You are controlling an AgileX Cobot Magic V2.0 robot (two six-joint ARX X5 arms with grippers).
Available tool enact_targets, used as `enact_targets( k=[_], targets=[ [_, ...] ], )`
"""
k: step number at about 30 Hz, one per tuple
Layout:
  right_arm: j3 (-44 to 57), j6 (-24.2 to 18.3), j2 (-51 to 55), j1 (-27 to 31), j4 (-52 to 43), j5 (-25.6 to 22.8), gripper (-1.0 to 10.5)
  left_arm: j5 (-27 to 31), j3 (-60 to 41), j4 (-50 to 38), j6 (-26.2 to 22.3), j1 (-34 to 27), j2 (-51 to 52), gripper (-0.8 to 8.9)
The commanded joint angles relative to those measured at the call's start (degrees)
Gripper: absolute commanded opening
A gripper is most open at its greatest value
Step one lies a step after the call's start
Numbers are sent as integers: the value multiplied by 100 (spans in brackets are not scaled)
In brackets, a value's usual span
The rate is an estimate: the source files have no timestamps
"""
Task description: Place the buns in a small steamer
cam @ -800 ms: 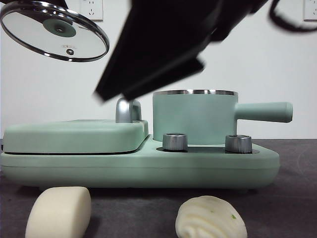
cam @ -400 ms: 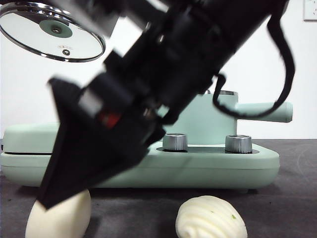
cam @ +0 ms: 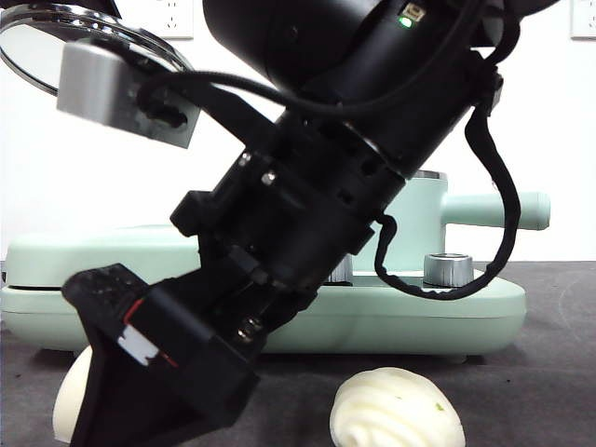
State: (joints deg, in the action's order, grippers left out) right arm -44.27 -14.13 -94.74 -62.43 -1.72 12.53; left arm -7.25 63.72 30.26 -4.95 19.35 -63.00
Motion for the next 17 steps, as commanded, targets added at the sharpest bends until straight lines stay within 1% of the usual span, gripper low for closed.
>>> enact_targets(
  k=[1,3,11,15,17],
  targets=[
    [-85,63,-129,-109,28,46,328,0,81,-151,-35,15,9,16],
    [-94,146,-85,-125,17,46,285,0,81,-151,-35,15,9,16],
    [-319,660,251,-118,306,44,284,0,81,-151,-35,15,9,16],
    [-455,944,643,-111,743,31,284,0,81,-151,-35,15,9,16],
    [-540,1115,881,-101,1119,-72,284,0,81,-153,-35,15,9,15]
  ],
)
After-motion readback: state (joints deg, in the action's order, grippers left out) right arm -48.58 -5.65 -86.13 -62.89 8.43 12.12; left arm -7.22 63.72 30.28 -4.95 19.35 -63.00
